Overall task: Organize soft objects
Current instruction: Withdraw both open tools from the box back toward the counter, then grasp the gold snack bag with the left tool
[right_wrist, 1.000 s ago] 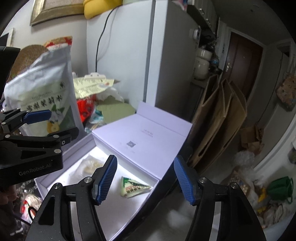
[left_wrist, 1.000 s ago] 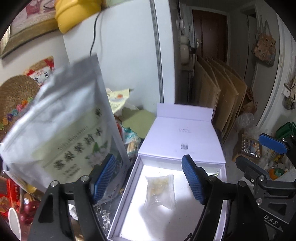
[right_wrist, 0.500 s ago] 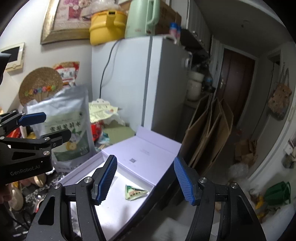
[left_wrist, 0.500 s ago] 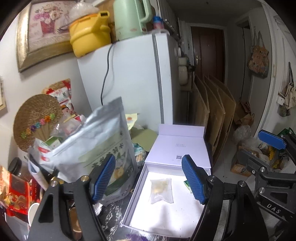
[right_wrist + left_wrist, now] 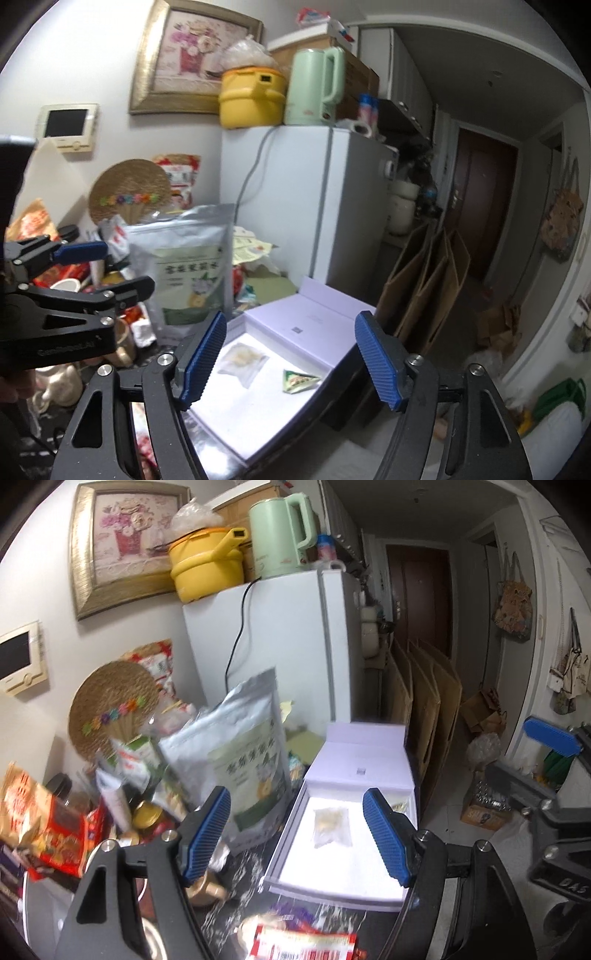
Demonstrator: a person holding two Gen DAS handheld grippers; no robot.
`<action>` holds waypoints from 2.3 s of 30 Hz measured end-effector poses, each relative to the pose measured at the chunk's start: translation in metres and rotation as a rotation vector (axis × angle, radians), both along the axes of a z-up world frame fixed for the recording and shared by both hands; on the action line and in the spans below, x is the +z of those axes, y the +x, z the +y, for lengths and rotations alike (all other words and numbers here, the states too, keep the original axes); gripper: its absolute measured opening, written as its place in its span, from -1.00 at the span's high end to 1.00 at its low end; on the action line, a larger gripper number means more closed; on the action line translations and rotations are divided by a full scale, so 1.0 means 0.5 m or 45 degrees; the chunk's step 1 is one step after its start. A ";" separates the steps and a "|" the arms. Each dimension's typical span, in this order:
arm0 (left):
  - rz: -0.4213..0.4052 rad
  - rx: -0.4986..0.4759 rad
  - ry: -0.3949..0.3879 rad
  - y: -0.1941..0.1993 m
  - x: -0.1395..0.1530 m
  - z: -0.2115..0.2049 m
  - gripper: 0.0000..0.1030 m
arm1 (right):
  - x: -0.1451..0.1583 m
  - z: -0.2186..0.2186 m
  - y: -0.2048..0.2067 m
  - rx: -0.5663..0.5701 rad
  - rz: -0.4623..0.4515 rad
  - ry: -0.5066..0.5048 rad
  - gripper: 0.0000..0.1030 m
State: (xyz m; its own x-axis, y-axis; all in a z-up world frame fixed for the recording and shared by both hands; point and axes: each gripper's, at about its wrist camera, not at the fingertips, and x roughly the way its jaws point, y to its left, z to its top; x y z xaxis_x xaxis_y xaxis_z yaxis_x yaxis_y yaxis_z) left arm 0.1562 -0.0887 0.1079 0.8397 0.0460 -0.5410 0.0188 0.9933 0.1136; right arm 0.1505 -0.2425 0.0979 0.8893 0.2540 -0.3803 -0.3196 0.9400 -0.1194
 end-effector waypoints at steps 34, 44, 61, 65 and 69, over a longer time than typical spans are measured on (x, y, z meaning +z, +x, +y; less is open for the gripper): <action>0.367 0.048 -0.212 -0.227 -0.263 0.050 -0.44 | -0.293 0.035 -0.199 0.183 0.397 0.081 -0.43; 0.429 0.043 -0.218 -0.235 -0.327 0.038 -0.44 | -0.364 0.022 -0.212 0.145 0.504 0.103 -0.43; 0.548 0.126 -0.361 -0.177 -0.425 0.047 -0.44 | -0.442 -0.004 -0.193 0.054 0.628 0.100 -0.43; 0.591 0.153 -0.365 -0.157 -0.448 0.048 -0.44 | -0.446 -0.011 -0.186 0.036 0.630 0.102 -0.43; 0.631 0.160 -0.397 -0.142 -0.470 0.058 -0.44 | -0.452 -0.014 -0.177 0.021 0.641 0.103 -0.43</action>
